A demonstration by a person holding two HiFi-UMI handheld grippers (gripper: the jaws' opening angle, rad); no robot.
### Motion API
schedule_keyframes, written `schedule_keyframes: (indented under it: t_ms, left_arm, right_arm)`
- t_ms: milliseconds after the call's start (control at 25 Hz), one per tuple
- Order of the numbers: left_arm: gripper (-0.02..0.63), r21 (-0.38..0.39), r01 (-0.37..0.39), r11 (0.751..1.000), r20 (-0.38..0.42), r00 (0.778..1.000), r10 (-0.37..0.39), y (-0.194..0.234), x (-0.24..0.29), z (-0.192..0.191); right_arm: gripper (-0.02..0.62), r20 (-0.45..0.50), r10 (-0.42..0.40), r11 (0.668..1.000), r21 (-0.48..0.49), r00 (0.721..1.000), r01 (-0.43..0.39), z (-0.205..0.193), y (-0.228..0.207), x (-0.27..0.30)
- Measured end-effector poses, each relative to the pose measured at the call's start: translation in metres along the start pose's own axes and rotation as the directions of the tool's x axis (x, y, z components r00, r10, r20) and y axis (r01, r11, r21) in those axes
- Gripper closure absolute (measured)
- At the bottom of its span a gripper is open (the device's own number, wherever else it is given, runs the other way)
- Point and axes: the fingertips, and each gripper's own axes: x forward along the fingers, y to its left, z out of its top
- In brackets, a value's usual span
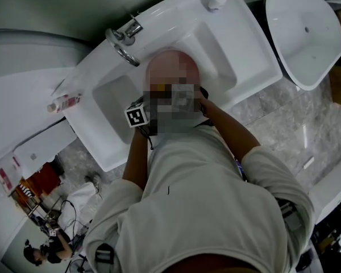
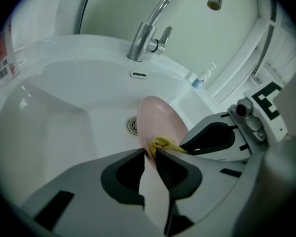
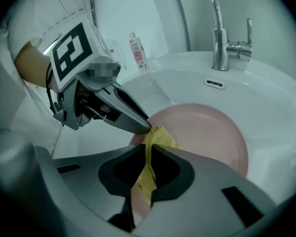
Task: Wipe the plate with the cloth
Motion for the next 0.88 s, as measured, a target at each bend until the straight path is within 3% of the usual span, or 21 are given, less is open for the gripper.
schedule_keyframes:
  t_ms: [240, 480, 720, 880]
  left_arm:
    - [0.522, -0.006, -0.014, 1.000, -0.040, 0.999, 0.013, 0.000, 0.023, -0.002]
    - [0.522, -0.021, 0.026, 0.999, -0.058, 0.998, -0.027, 0.001, 0.047, -0.002]
    - [0.517, 0.056, 0.008, 0.998, -0.103, 0.995, -0.002, 0.007, 0.064, -0.009]
    - [0.510, 0.059, 0.002, 0.998, -0.105, 0.995, 0.004, 0.011, 0.065, -0.009]
  right_arm:
    - [0.557, 0.034, -0.102, 0.990, 0.106, 0.994, 0.098, -0.014, -0.018, -0.033]
    - [0.557, 0.041, -0.200, 0.956, 0.227, 0.979, 0.185, -0.037, -0.031, -0.064]
    - [0.557, 0.040, -0.296, 0.918, 0.289, 0.954, 0.272, -0.053, -0.053, -0.095]
    - [0.557, 0.046, -0.339, 0.896, 0.319, 0.940, 0.307, -0.052, -0.064, -0.110]
